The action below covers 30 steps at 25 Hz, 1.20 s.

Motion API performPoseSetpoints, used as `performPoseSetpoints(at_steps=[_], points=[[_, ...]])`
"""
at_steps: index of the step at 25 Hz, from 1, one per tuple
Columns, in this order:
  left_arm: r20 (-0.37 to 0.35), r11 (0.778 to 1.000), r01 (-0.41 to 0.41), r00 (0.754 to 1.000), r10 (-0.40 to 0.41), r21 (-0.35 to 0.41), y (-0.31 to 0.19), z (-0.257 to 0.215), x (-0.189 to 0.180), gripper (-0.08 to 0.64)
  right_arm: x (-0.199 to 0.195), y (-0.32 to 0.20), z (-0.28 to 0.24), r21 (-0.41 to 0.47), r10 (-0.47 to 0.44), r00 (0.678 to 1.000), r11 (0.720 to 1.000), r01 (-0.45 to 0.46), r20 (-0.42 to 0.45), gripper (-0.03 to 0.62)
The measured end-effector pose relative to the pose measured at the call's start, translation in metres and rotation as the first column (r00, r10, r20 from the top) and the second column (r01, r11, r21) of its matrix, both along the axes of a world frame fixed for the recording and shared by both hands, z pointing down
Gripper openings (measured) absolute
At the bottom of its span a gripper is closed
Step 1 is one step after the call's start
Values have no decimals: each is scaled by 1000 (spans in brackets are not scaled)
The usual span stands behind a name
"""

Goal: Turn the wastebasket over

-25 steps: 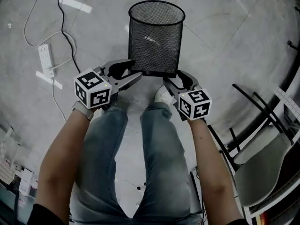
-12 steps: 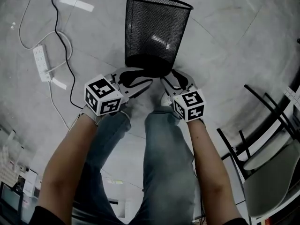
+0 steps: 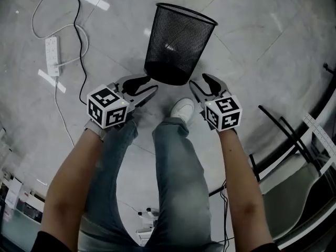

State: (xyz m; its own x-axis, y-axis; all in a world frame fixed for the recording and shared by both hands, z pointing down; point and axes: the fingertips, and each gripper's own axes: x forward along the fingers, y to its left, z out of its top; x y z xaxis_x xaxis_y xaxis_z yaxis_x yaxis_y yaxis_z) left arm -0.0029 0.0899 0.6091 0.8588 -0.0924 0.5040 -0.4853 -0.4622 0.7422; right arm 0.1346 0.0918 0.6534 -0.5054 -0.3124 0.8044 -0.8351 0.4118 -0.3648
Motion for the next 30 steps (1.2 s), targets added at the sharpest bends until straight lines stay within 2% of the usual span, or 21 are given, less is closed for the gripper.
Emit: performPoseSetpoints(at_steps=[4, 8, 12, 17, 19, 25, 27, 30], points=[[50, 997, 74, 996, -74, 7, 7, -31, -15, 156, 7, -50, -39, 39, -125, 992, 991, 126, -29, 222], [60, 978, 209, 976, -209, 9, 23, -60, -29, 156, 10, -104, -65, 69, -278, 956, 956, 284, -91, 251], [74, 946, 323, 943, -323, 16, 41, -76, -44, 156, 8, -150, -72, 56, -402, 902, 908, 414, -156, 277], [71, 884, 467, 882, -465, -5, 55, -66, -70, 156, 0, -187, -44, -8, -533, 820, 840, 543, -210, 315], [78, 870, 494, 867, -492, -3, 60, -58, -80, 156, -3, -191, -26, -69, -587, 784, 807, 586, -204, 325], [76, 829, 559, 827, -557, 0, 70, -49, -95, 156, -8, -176, 11, -244, -728, 673, 682, 690, -132, 325], [79, 824, 566, 822, -565, 2, 73, -47, -98, 156, -12, -174, 14, -256, -747, 656, 658, 708, -104, 325], [82, 819, 574, 816, -572, 5, 76, -45, -102, 156, -18, -175, 13, -264, -755, 653, 643, 719, -60, 323]])
